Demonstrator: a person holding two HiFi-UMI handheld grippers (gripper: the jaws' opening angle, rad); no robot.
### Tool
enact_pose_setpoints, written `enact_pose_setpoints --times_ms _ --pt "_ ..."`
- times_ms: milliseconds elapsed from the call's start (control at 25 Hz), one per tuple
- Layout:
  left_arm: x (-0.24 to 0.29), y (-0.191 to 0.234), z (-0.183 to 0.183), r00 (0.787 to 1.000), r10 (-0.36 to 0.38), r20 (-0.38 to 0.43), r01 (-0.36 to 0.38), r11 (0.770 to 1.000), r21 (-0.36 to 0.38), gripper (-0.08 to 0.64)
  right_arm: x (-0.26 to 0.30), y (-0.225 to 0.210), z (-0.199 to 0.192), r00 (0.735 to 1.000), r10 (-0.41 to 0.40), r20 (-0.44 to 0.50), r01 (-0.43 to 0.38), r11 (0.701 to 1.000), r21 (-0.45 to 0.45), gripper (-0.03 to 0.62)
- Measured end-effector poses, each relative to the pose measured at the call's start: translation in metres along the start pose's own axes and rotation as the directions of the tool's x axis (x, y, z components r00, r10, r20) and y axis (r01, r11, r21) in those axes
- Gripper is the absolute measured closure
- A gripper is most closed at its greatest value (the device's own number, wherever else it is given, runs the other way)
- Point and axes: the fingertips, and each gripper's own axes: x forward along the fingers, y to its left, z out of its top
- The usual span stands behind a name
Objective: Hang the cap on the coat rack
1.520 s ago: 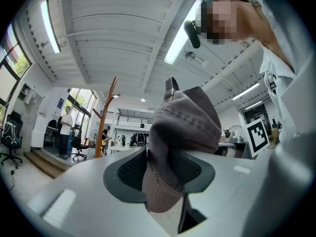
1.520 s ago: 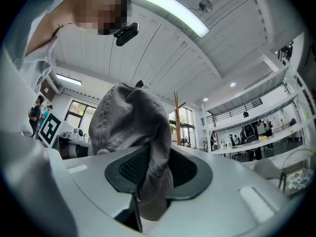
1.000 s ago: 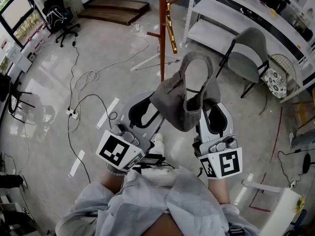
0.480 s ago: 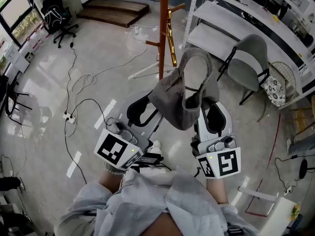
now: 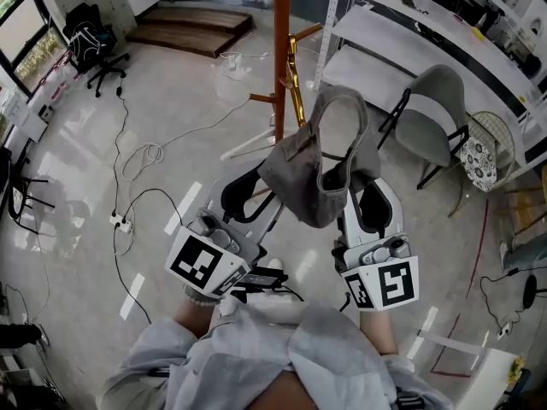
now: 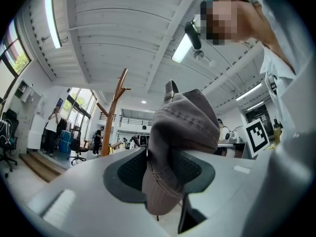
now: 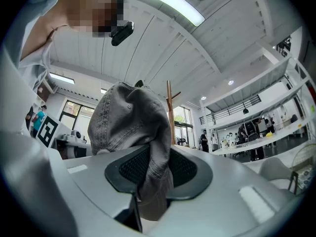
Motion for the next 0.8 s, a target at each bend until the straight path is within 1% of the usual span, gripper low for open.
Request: enact_pose_setpoints --times_ms 480,800 --pt "0.036 0.059 -0.011 1.0 -0.001 0.006 0.001 1.0 -0.009 0.407 0.064 -0.015 -0.015 1.0 -0.004 -0.01 0.004 1.0 -0.013 0.468" --pt "0.045 0.082 -0.016 1.0 -0.022 0.015 0.022 1.0 -0.02 0.407 0.086 -0.017 -0.022 1.0 -0.023 -0.021 0.022 0.999 -0.045 0.468"
